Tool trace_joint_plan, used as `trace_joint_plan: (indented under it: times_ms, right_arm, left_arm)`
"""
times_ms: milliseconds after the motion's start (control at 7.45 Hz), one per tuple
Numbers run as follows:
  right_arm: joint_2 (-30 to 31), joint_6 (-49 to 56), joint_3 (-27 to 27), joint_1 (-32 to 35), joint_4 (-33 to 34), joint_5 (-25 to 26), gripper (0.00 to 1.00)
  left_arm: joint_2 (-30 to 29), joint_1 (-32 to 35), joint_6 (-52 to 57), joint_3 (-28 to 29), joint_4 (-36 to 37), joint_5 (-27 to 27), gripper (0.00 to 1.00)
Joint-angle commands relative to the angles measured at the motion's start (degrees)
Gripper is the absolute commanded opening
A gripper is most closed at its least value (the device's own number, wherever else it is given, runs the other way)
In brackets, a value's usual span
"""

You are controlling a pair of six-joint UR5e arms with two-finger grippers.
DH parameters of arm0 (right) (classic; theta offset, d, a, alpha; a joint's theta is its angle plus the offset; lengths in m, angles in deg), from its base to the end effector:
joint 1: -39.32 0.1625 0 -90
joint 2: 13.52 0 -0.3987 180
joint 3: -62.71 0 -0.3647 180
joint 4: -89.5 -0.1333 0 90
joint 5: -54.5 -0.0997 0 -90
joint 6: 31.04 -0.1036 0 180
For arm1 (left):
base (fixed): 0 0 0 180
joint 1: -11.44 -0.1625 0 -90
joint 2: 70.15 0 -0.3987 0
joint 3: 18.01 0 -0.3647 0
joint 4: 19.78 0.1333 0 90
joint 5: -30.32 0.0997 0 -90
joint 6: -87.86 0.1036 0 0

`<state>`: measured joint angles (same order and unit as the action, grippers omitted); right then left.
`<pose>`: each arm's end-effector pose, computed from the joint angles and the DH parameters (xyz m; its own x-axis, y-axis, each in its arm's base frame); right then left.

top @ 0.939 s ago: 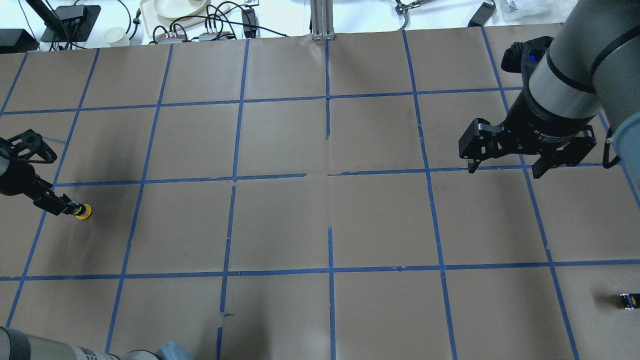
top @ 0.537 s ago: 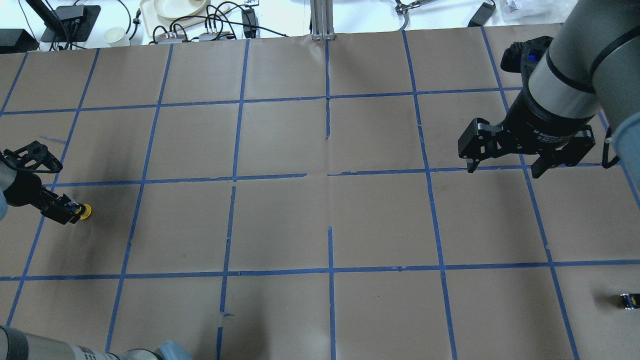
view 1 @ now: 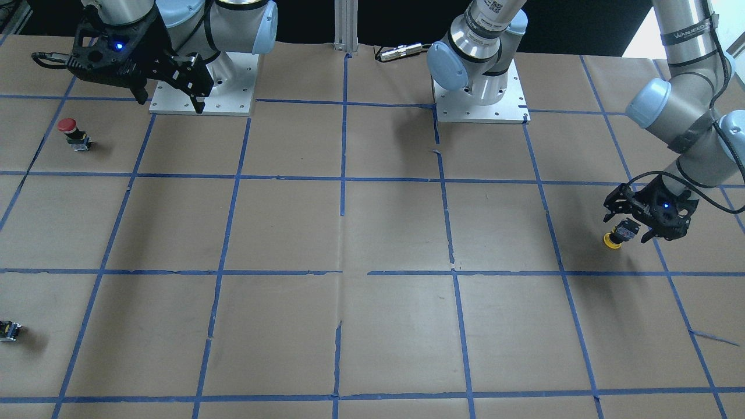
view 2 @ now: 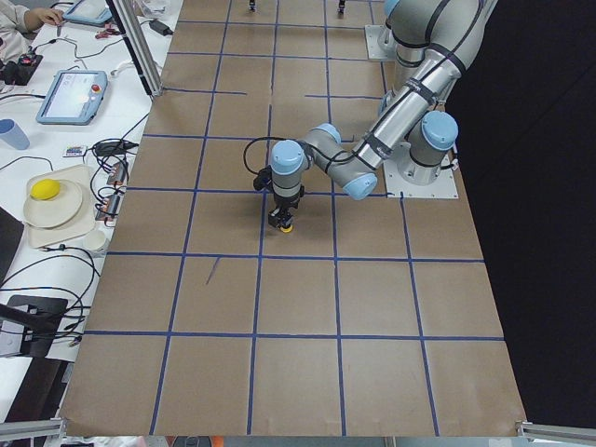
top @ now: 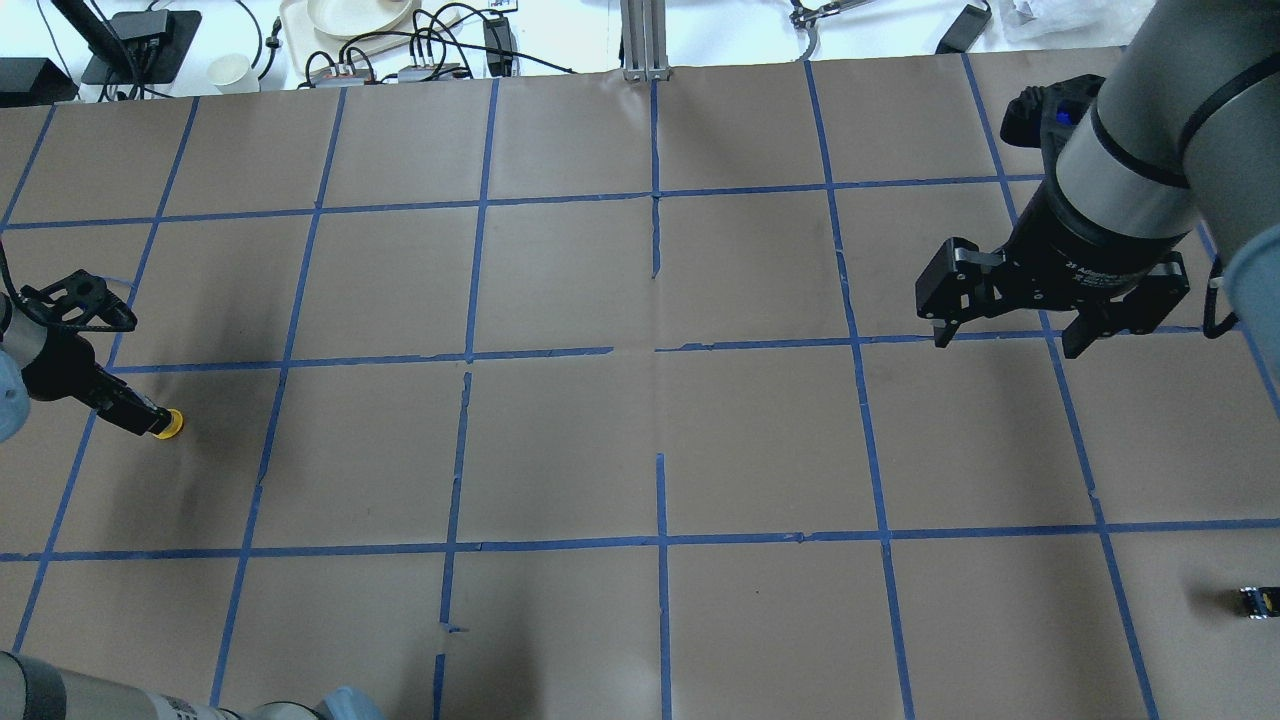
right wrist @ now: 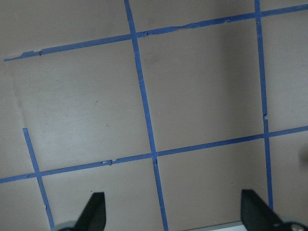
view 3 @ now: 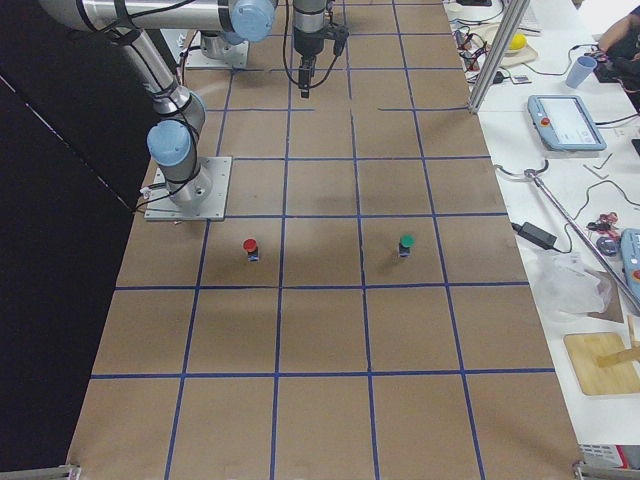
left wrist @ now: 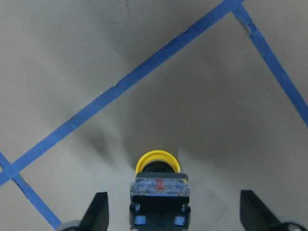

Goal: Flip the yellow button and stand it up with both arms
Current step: 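Lift the yellow button with the left gripper and carry it toward the table center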

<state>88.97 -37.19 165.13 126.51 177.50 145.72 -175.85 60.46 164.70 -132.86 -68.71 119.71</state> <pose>0.1126 -0.3806 0.4453 -0.9876 0.1550 0.0248 0.1557 0.9873 0.0312 0.2170 -0.4548 0.2065 -0.8104 0.5858 -0.0064 0.5858 0.8103 -0.0124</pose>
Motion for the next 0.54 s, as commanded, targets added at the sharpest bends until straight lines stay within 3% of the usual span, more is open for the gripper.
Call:
trace_joint_plan:
  times_ms: [0, 268, 402]
  right_arm:
    - [0.1, 0.0, 0.4, 0.0, 0.1, 0.3, 1.0]
    - [0.1, 0.1, 0.6, 0.0, 0.2, 0.6, 1.0]
    - [0.2, 0.5, 0.6, 0.0, 0.2, 0.8, 1.0]
  left_arm:
    - [-0.5, 0.0, 0.1, 0.1, 1.4, 0.3, 0.83]
    - [-0.4, 0.0, 0.3, 0.1, 1.4, 0.2, 0.64]
    - [-0.4, 0.1, 0.3, 0.1, 1.4, 0.3, 0.43]
